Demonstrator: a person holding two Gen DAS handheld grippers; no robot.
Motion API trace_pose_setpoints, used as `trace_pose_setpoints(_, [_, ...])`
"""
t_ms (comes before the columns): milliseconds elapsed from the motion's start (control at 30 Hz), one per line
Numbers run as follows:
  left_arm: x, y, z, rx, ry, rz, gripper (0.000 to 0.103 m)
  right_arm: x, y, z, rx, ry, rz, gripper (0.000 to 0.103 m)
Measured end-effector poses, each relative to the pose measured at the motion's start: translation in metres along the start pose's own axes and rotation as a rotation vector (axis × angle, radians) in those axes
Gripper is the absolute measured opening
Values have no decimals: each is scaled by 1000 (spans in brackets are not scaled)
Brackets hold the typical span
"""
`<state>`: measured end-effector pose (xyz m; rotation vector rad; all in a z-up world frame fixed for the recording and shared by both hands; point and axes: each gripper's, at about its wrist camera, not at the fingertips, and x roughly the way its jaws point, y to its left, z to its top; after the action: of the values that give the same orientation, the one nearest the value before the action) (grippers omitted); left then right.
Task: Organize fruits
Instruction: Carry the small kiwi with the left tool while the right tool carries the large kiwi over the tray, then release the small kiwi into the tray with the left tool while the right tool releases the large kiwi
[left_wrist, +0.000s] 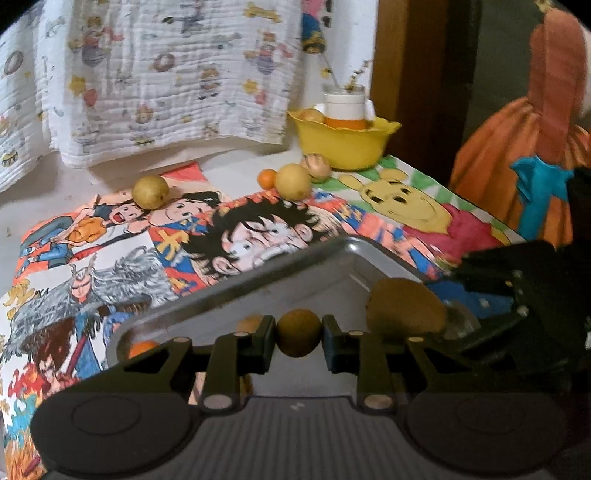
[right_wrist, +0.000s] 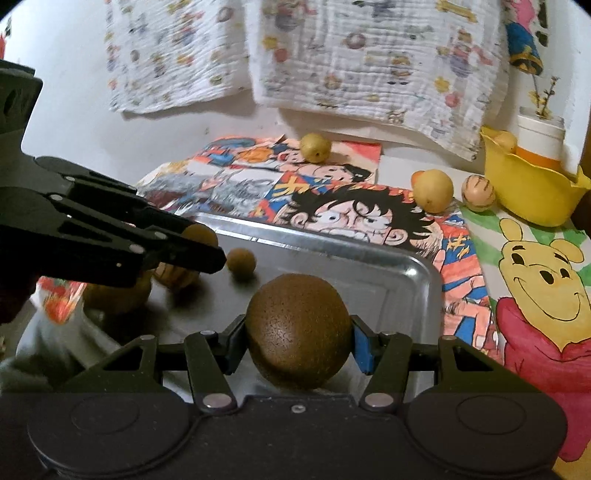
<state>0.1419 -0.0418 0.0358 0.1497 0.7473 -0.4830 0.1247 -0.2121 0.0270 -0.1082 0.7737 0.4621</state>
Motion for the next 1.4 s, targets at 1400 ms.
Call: trace_pose_setpoints(1400, [-10,-24,-41,42,121,61,66,-9,2,-21,-60,12,33,65])
